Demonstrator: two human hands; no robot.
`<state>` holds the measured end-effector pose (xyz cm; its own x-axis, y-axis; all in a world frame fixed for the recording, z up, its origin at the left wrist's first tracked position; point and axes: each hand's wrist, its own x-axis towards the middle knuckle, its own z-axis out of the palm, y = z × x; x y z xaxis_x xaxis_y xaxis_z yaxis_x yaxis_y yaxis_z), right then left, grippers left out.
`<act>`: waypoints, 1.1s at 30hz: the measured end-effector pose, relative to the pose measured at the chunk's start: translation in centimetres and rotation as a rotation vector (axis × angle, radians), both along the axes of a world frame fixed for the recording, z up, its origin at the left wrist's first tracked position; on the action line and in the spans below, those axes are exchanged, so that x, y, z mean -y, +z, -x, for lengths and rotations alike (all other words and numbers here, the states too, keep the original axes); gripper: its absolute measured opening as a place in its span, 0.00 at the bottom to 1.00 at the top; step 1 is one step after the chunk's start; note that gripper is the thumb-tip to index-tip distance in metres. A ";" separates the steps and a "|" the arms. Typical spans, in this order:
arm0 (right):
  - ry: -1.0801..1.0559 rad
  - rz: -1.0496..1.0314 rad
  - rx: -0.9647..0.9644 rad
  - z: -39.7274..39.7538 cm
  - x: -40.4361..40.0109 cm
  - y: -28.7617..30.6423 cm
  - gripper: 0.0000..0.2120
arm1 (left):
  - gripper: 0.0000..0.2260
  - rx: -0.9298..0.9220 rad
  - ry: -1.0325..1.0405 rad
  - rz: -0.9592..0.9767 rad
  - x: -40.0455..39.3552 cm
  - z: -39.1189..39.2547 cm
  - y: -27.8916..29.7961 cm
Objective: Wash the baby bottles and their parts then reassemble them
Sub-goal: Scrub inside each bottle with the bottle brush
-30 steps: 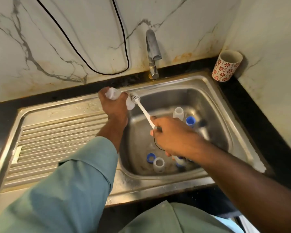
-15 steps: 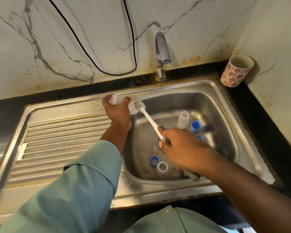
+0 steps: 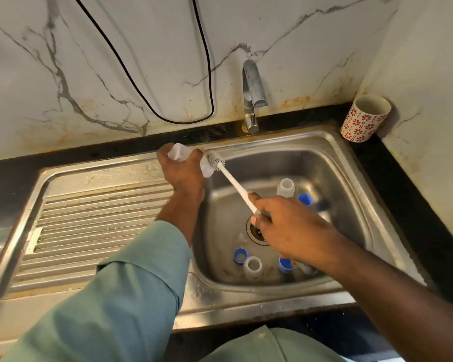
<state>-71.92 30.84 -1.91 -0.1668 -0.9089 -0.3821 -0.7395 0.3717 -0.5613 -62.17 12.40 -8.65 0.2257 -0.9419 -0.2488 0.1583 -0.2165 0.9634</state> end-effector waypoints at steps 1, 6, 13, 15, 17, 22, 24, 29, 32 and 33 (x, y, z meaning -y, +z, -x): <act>-0.006 0.005 0.004 -0.2 -0.1 -0.1 0.20 | 0.26 -0.001 -0.017 -0.016 -0.1 -0.1 0.3; -0.067 0.018 0.097 0.5 -0.6 0.4 0.19 | 0.25 -0.095 -0.037 -0.086 -0.8 -0.3 1.4; -0.140 0.057 0.210 2.2 -0.9 1.7 0.18 | 0.23 -0.197 -0.220 -0.159 -2.3 -0.6 2.5; -0.130 0.054 0.260 2.5 -1.8 2.2 0.16 | 0.20 -0.279 -0.129 -0.154 -1.8 -1.6 2.5; -0.126 0.061 0.287 2.4 -2.1 2.3 0.15 | 0.21 -0.355 -0.097 -0.182 -1.6 -2.2 2.4; -0.123 0.079 0.304 2.3 -1.5 2.0 0.15 | 0.28 -0.610 -0.238 -0.360 -3.6 -1.6 3.1; -0.154 0.098 0.359 2.5 -1.6 1.8 0.18 | 0.25 -0.672 -0.286 -0.353 -3.8 -1.6 3.4; -0.241 0.169 0.498 1.9 -2.7 1.6 0.21 | 0.32 -0.841 -0.081 -0.261 -2.9 -2.1 3.5; -0.317 0.250 0.585 1.5 -2.3 2.1 0.21 | 0.34 -0.553 -0.216 -0.240 -4.3 -1.5 4.0; -0.317 0.272 0.594 1.4 -2.1 2.4 0.21 | 0.32 -0.416 -0.282 -0.221 -4.8 -1.3 3.8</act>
